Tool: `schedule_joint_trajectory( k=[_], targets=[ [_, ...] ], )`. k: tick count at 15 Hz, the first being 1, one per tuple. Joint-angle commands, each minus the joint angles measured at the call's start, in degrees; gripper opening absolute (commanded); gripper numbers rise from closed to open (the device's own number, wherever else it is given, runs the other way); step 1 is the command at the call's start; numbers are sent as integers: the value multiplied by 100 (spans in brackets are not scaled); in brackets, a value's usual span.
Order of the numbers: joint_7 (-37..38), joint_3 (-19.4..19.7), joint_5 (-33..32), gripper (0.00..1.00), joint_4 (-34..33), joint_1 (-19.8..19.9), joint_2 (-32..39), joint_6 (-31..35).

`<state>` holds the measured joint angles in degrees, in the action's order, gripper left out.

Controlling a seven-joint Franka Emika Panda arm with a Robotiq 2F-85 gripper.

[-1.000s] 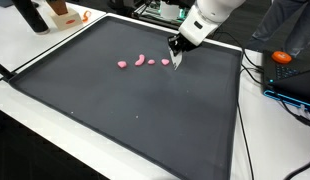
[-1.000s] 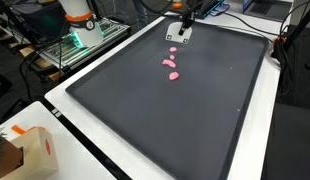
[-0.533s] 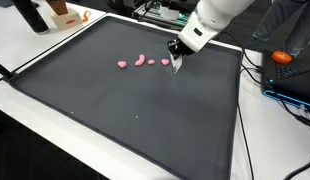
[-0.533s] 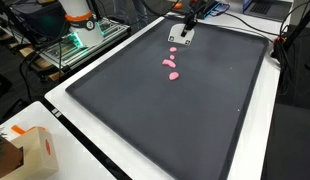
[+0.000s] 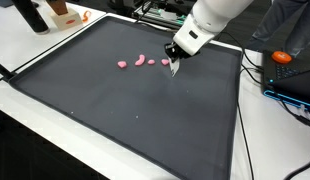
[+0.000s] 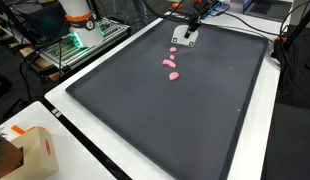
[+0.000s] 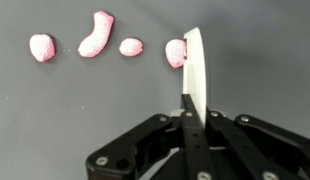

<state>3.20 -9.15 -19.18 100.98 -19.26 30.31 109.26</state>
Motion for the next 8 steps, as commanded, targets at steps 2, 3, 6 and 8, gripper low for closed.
schedule_joint_trajectory(
  k=[2, 3, 6, 8],
  targets=[
    [-7, 44, 191, 1, -260, 95, 126, -182],
    [-7, 54, 220, 1, -287, 128, 125, -182],
    [-37, 81, 346, 1, -351, 247, 111, -143],
    [-53, 102, 460, 1, -387, 343, 90, -100]
  ],
)
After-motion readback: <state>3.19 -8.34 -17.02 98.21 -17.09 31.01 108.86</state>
